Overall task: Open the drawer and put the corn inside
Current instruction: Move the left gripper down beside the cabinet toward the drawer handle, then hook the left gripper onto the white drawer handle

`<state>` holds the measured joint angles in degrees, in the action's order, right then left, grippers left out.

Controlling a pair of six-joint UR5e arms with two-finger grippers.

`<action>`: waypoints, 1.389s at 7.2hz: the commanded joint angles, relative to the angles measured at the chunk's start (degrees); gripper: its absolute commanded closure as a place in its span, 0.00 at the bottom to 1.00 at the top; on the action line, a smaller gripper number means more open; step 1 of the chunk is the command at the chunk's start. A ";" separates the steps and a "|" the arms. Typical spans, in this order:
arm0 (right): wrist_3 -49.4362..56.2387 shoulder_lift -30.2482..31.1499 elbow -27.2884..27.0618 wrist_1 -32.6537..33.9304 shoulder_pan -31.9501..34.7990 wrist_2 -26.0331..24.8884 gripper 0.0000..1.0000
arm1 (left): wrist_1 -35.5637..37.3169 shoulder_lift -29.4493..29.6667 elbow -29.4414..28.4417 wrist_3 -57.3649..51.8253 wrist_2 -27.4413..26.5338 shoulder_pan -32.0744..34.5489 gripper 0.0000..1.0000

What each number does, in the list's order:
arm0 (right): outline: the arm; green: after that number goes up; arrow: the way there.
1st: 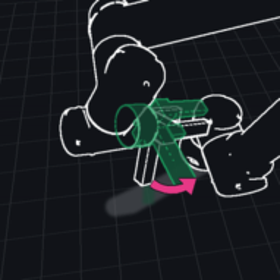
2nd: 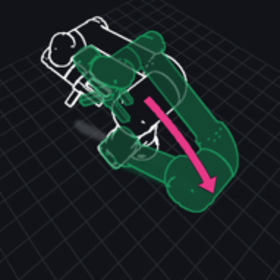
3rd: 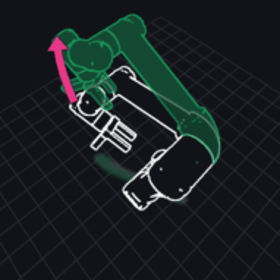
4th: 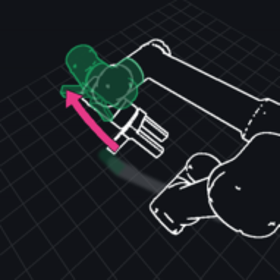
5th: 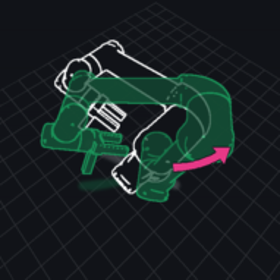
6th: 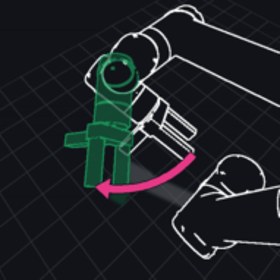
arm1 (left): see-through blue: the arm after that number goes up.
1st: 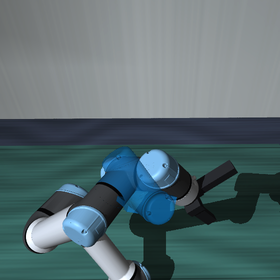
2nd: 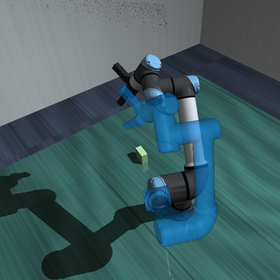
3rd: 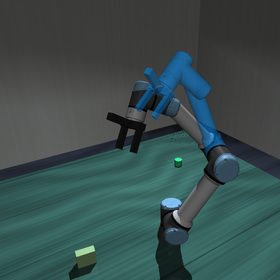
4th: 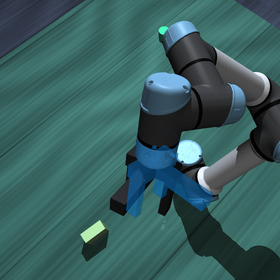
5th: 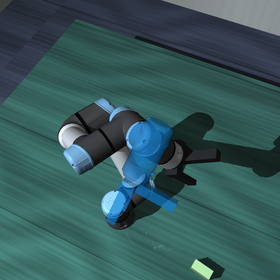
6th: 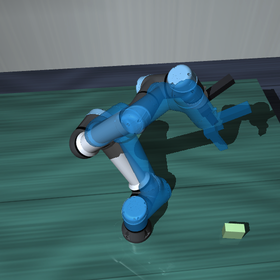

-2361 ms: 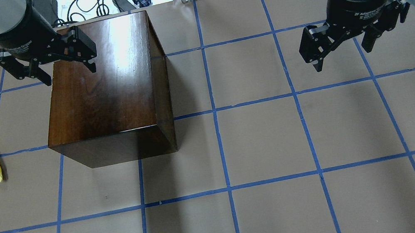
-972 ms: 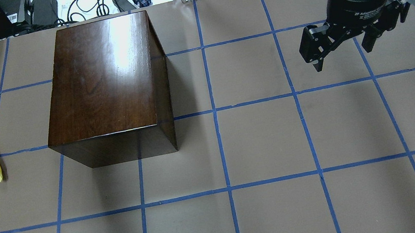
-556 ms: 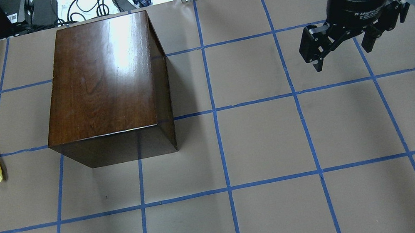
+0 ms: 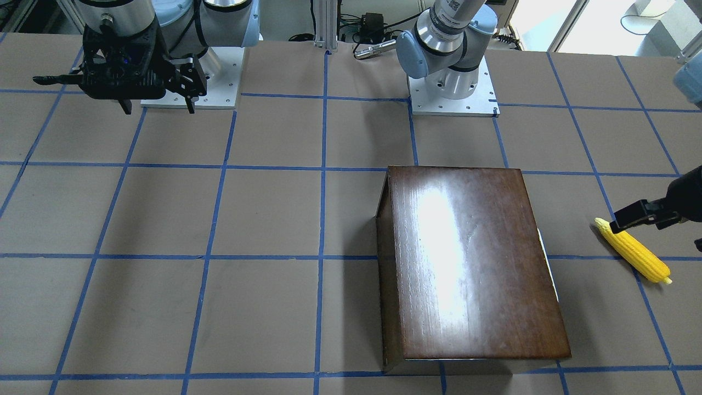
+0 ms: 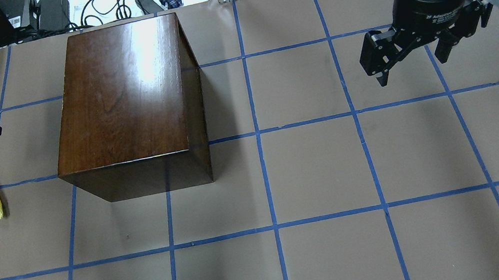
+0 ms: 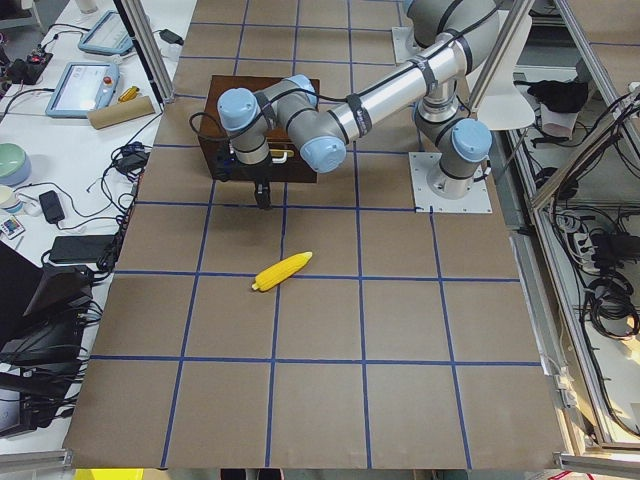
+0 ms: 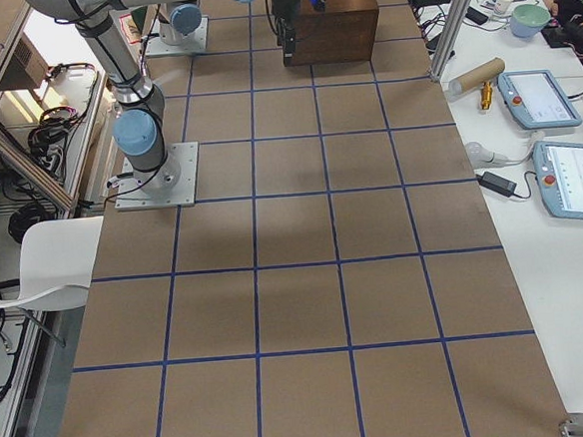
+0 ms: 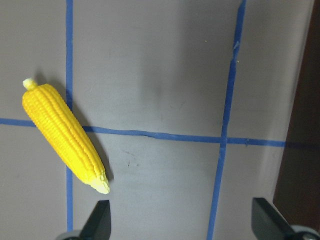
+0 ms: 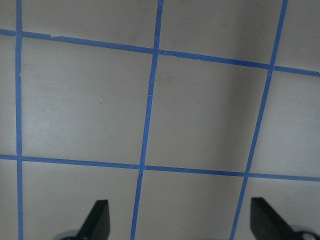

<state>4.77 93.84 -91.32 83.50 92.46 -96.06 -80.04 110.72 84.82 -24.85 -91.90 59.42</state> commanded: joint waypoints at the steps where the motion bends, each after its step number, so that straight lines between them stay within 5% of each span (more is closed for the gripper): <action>1: 0.06 -0.06 0.00 0.00 0.00 0.00 0.00 | 0.50 1.95 0.00 0.33 2.23 -0.09 0.00; 4: 0.06 -0.06 0.00 0.00 0.00 0.00 0.00 | -1.25 1.25 0.70 -1.94 14.08 -0.80 0.00; 10: 0.06 -0.06 0.00 0.00 0.00 0.09 0.00 | -1.61 2.30 0.44 -12.77 17.79 3.25 0.00</action>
<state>4.76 93.81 -91.32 83.50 92.46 -96.04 -81.66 112.88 85.06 -37.24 -75.30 62.34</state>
